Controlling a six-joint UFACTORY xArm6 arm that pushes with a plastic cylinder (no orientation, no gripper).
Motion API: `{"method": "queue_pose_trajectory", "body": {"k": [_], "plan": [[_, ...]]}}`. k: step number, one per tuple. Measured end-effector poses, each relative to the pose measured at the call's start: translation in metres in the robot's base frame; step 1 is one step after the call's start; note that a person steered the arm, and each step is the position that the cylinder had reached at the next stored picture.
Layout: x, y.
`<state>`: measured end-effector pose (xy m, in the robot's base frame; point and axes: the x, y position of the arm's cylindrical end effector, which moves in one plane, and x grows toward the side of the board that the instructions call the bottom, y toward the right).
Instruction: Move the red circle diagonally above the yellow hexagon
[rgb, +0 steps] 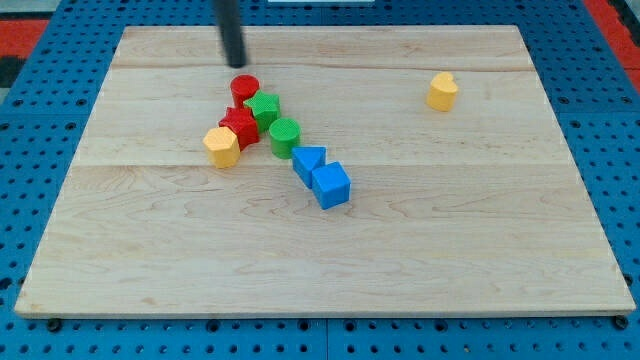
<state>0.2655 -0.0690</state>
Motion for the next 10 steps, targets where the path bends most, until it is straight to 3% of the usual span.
{"method": "queue_pose_trajectory", "body": {"k": [1,2,7,10], "plan": [[-0.005,0.056],[0.036,0.049],[0.045,-0.064],[0.047,-0.069]]}}
